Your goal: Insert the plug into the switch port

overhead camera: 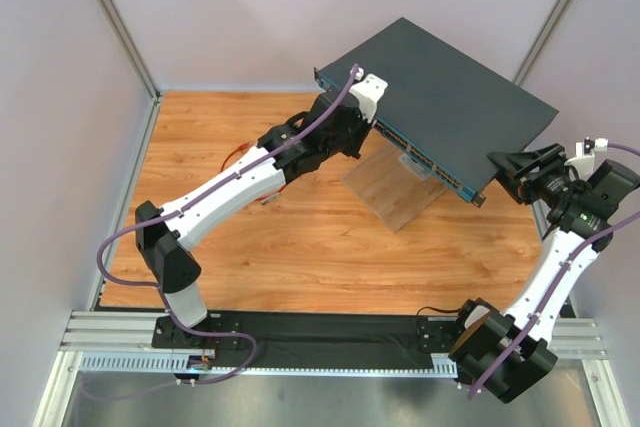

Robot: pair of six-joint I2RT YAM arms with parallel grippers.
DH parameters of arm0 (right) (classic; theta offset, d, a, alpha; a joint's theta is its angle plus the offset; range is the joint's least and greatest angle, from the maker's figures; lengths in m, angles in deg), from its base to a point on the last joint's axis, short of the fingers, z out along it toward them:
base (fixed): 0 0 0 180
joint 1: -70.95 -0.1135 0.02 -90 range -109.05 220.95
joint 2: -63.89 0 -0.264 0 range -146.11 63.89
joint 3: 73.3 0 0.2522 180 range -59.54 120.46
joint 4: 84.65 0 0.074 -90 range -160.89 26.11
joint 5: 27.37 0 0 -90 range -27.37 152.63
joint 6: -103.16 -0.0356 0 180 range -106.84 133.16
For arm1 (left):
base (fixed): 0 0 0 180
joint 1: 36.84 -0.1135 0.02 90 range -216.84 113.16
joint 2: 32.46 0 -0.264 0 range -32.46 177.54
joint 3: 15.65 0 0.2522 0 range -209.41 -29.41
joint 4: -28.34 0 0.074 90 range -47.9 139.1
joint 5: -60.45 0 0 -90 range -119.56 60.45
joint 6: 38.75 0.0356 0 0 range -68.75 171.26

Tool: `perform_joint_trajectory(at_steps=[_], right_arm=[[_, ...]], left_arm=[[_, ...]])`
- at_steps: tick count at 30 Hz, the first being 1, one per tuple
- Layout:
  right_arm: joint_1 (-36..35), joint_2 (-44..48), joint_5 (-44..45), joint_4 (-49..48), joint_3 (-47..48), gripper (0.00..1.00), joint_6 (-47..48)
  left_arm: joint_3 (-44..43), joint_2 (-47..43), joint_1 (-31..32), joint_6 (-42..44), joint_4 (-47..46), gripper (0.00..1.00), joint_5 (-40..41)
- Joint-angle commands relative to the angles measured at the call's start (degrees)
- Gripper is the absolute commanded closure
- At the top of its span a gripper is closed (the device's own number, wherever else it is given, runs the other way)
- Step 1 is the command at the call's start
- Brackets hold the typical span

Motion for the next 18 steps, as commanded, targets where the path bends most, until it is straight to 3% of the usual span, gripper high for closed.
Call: perform_joint_trajectory(at_steps=[1,18], right_arm=[[-0.98,0.18,1.37,-1.95,0.18,1.0,4.28],[-0.98,-0.35,1.19,-1.77,0.27,1.0,4.63]], left_arm=[[-3.0,1.22,-0.6,-1.04,-2.34,1.0,0.26],[-7.66,1.49,-1.04,-2.27,-1.46,1.0,-0.01]])
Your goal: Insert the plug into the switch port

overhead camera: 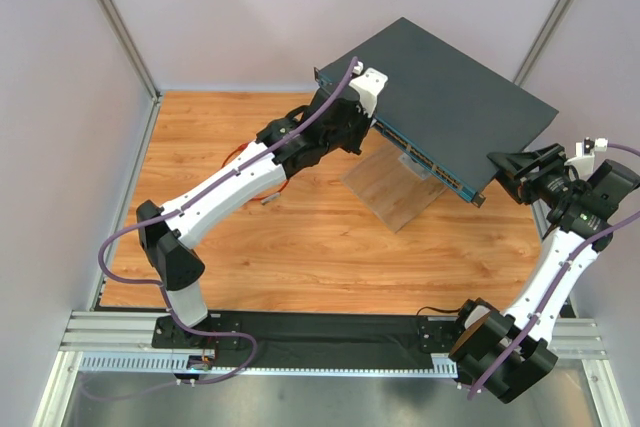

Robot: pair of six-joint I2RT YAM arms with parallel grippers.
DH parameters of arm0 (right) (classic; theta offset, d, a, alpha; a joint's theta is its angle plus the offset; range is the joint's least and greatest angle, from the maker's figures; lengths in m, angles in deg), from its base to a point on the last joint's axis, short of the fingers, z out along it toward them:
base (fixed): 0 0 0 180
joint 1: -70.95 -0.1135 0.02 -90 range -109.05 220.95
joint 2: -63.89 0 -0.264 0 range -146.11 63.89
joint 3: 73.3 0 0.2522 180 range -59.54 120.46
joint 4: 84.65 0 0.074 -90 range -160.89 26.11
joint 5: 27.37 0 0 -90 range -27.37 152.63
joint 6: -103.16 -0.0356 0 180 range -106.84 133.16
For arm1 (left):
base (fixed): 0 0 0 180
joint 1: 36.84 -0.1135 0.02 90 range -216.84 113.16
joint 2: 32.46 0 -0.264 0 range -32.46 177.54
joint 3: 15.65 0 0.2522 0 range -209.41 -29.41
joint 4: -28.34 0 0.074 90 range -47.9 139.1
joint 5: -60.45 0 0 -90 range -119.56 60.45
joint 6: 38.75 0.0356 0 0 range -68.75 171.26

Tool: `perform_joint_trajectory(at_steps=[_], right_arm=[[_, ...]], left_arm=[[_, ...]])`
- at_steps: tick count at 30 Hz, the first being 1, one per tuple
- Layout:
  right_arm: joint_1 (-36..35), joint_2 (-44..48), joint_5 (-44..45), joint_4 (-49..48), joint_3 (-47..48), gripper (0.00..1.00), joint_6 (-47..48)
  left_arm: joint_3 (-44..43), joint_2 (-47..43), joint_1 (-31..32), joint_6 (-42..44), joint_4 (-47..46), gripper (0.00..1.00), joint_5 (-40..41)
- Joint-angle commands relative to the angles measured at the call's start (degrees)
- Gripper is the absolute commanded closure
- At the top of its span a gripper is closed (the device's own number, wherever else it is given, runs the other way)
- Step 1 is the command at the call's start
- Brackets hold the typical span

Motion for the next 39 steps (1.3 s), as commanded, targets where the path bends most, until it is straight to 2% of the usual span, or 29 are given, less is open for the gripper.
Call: perform_joint_trajectory(at_steps=[1,21,28,39], right_arm=[[-0.94,-0.24,1.19,-1.82,0.27,1.0,4.61],[-0.94,-0.77,1.19,-1.99,0.27,1.0,4.7],[-0.85,-0.95,1.19,-1.82,0.44,1.0,4.78],[-0.94,-1.39,1.28,-1.29,0.97,1.0,5.22]], left_arm=[[-3.29,-0.18,-0.73,-1.24,-5.44,1.0,0.58],[-1.53,-2.29,-0.91,-1.86,-5.7,1.0,-1.44],[4.35,-5.27,-0.91,-1.06,-10.62,1.0,-2.93],[8.32,-5.37,-0.91,-3.0,-14.93,1.0,-3.46]])
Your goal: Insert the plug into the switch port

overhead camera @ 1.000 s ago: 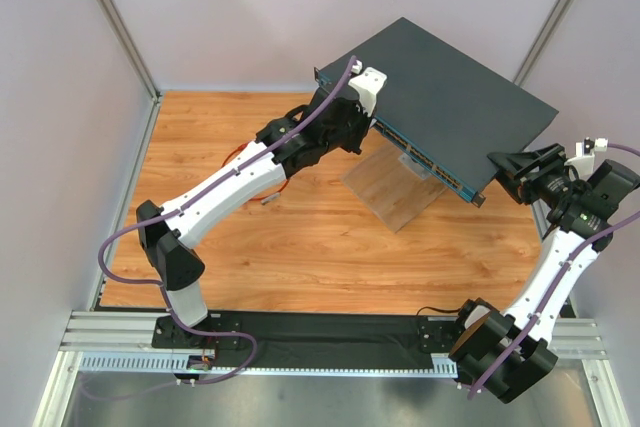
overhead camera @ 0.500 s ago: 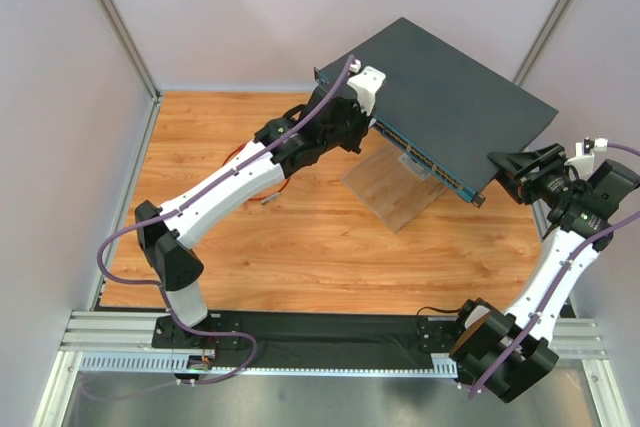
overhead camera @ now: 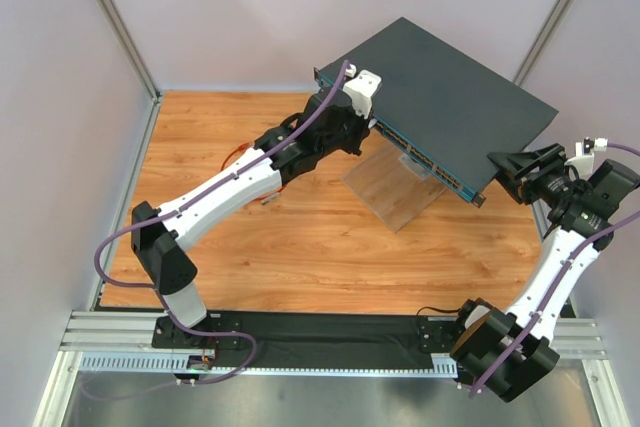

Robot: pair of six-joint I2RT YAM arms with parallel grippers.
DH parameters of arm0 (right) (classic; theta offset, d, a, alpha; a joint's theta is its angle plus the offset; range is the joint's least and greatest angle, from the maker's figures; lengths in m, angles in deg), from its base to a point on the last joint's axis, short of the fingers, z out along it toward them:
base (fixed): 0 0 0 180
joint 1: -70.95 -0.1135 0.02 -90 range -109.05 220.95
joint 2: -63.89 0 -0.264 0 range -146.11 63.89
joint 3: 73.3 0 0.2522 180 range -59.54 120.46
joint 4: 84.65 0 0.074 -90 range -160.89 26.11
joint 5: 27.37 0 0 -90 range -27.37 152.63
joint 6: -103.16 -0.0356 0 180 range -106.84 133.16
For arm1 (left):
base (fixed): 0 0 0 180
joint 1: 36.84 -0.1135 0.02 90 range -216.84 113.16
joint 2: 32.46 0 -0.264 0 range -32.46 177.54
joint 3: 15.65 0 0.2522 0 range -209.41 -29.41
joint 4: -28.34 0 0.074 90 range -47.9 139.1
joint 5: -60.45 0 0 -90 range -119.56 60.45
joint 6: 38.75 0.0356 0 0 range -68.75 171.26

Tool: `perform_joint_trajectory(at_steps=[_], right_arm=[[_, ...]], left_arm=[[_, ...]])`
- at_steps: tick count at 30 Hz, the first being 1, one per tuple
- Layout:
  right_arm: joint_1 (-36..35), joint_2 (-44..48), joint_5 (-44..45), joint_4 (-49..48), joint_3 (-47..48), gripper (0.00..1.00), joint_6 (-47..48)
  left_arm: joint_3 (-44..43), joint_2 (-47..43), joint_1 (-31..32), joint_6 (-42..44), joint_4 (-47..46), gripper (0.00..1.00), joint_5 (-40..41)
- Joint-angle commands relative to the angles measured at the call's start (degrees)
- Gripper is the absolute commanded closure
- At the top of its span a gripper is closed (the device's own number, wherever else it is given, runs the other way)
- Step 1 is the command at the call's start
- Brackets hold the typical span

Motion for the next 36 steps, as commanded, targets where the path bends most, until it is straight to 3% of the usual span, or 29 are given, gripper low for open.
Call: perform_joint_trajectory(at_steps=[1,22,26,27,36], right_arm=[[-0.85,-0.82,1.69,-1.18,0.97,1.0,5.09],[-0.94,-2.05,1.17,-1.18,0.97,1.0,5.62],[-0.94,-2.4,1.17,-1.09,1.23,1.0,5.53],[-0.94,-2.49,1.17,-1.09,1.32,1.0,5.53],[-0.94,-2.49,0.9,-0.91,1.76,1.0,5.62]], left_arm=[[-0.25,-2.22,-0.1,-0.9,-4.66,1.0,-0.56],[-7.37,5.17,-0.45,1.21,-8.35,1.0,-3.63],[-7.55,4.91,-0.54,2.18,-6.34,0.68,-3.99],[-7.37,4.38,-0.71,2.18,-5.54,0.65,-3.9],[-0.61,-5.99,-2.82,4.81,4.39,0.6,-7.5]])
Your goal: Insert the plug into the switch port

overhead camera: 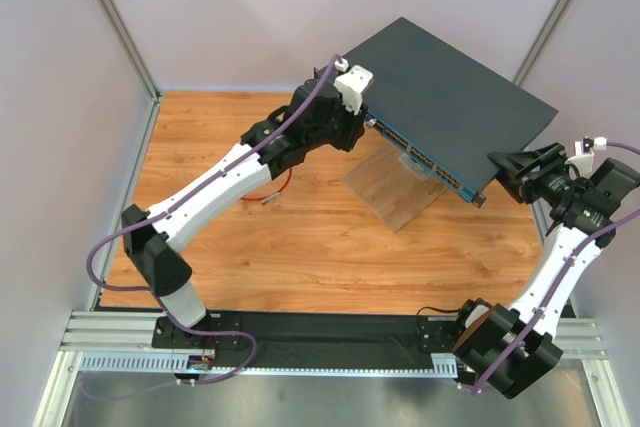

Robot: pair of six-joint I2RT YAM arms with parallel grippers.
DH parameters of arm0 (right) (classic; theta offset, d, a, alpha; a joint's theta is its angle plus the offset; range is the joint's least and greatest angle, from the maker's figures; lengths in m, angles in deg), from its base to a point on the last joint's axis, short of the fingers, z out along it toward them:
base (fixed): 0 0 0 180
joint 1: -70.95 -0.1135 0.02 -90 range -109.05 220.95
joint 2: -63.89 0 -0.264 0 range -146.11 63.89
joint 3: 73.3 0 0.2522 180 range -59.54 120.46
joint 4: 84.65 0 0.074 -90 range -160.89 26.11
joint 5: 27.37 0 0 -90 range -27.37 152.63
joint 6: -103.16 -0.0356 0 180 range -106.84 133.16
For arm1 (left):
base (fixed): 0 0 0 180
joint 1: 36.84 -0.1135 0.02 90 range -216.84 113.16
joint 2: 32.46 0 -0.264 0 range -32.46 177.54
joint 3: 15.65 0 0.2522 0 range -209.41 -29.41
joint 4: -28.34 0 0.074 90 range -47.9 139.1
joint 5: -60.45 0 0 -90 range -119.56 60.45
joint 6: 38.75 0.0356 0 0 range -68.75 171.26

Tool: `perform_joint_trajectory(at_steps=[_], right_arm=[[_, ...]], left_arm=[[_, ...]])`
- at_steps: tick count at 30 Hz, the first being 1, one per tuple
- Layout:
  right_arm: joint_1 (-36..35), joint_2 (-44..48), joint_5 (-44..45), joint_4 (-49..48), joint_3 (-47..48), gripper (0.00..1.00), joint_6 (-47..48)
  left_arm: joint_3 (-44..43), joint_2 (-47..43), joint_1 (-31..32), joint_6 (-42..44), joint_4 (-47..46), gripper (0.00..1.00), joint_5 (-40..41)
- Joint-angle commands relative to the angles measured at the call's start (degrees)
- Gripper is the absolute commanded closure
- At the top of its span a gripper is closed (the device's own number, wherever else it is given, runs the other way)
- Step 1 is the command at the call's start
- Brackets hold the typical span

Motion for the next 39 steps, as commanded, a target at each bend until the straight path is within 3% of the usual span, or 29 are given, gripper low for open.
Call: perform_joint_trajectory(at_steps=[1,3,10,12,39], right_arm=[[-0.98,-1.11,2.08,-1.59,0.93,1.0,4.75],[-1.07,-1.03,2.08,-1.5,1.02,1.0,4.83],[-1.07,-1.29,2.35,-1.33,1.19,1.0,5.01],[-1.07,-1.46,2.43,-1.06,1.54,1.0,5.36],[-1.07,-2.52,2.08,-0.45,1.72,1.0,6.59]], left_arm=[[1.36,-6.93,-0.33,3.0,3.71,0.59,-3.54],[1.54,-7.03,-0.33,3.71,4.86,0.59,-3.81],[-4.43,-1.33,-0.42,2.48,8.74,0.92,-5.75],[-6.01,-0.27,-0.42,1.95,8.38,0.97,-5.83],[-16.21,10.19,-0.42,2.39,3.55,1.0,-4.34]])
